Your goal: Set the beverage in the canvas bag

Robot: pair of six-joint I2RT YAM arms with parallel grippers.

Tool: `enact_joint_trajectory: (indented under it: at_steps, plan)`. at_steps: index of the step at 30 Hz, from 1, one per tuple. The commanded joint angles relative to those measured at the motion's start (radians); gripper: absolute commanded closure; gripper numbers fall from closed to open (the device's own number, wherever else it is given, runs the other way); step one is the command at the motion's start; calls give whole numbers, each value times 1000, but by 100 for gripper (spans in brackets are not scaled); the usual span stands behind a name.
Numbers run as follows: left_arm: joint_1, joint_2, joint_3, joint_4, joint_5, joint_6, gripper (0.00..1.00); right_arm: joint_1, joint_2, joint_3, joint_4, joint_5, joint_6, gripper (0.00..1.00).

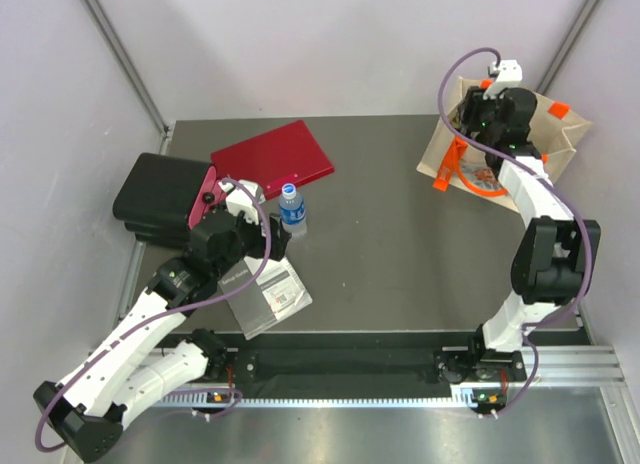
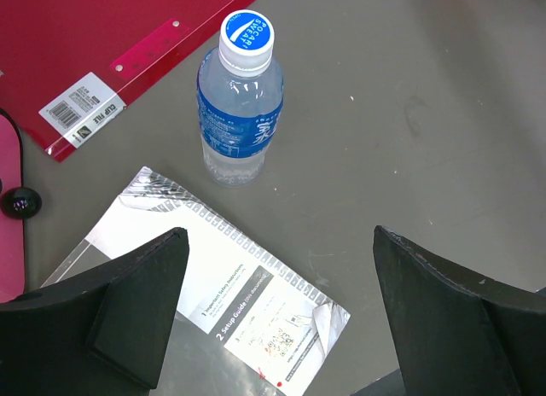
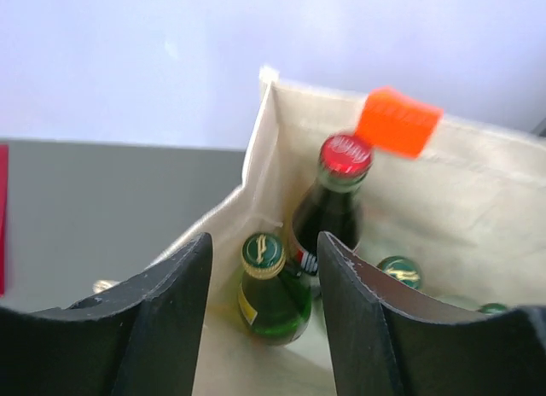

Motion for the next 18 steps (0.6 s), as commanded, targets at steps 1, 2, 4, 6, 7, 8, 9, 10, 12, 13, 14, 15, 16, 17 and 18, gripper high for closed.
enact_joint_trajectory:
  at_steps: [1, 2, 4, 6, 7, 8, 9, 10, 12, 13, 14, 15, 16, 17, 18]
  plan:
    - [-3, -8, -2, 38, 2, 6, 7, 12, -97, 78, -24, 50, 27, 47]
    - [-3, -8, -2, 38, 2, 6, 7, 12, -115, 81, -42, 48, 31, 46]
    - [-3, -6, -2, 38, 2, 6, 7, 12, -135, 100, -68, 50, 60, 46]
    - [-5, -6, -2, 38, 1, 8, 7, 13, -177, 107, -110, 52, 105, 46]
    - [-3, -6, -2, 38, 1, 8, 7, 15, -192, 107, -119, 52, 122, 46]
    - [-3, -5, -2, 38, 1, 6, 7, 18, -227, 104, -140, 48, 138, 46]
    - [-3, -5, -2, 38, 1, 6, 7, 26, -246, 103, -150, 45, 158, 46]
    - [-3, -3, -2, 38, 1, 6, 7, 33, -262, 92, -150, 48, 163, 46]
    - [-3, -5, -1, 38, -2, 6, 7, 96, -319, 68, -182, 74, 175, 45]
    - [-3, -6, -1, 39, -5, 6, 7, 146, -339, 36, -183, 84, 177, 45]
    - [-3, -10, -1, 38, -7, 6, 7, 176, -374, 15, -182, 99, 177, 45]
    - [-3, -10, -1, 39, -8, 5, 7, 208, -393, -6, -174, 108, 172, 45]
    - [-3, -13, -2, 39, -8, 5, 7, 281, -407, -55, -165, 120, 172, 44]
    - [-3, -17, -1, 42, -7, 2, 7, 318, -433, -81, -161, 128, 171, 44]
    - [-3, -20, 1, 41, -4, 0, 7, 354, -440, -106, -135, 131, 171, 43]
